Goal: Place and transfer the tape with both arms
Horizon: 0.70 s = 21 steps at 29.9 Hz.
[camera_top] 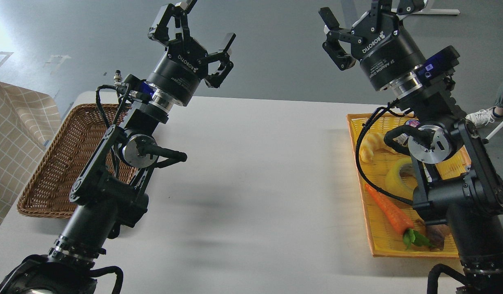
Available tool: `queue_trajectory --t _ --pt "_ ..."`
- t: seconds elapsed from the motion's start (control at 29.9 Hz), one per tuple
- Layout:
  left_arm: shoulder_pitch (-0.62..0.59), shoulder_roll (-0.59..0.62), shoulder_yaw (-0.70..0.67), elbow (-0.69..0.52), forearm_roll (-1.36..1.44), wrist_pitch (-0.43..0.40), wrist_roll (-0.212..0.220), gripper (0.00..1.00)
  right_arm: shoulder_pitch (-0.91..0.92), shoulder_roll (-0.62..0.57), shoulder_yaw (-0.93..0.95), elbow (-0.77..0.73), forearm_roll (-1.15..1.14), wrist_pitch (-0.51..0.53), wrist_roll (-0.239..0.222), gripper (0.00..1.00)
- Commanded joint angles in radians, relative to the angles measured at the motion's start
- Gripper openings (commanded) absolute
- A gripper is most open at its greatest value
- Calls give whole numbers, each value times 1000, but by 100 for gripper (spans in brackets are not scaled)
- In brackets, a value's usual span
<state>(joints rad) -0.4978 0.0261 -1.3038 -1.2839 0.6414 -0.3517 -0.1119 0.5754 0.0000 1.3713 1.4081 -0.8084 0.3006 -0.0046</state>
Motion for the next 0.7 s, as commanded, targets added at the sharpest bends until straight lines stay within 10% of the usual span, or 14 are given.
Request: queue_trajectory --t 0.0,0.67 --pt "-4 -3 0 1 1 2 0 98 -2 0 0 -4 0 0 0 100" --pt "-16 9 -11 5 -3 0 -3 98 -6 0 -1 -9 0 -2 0 100"
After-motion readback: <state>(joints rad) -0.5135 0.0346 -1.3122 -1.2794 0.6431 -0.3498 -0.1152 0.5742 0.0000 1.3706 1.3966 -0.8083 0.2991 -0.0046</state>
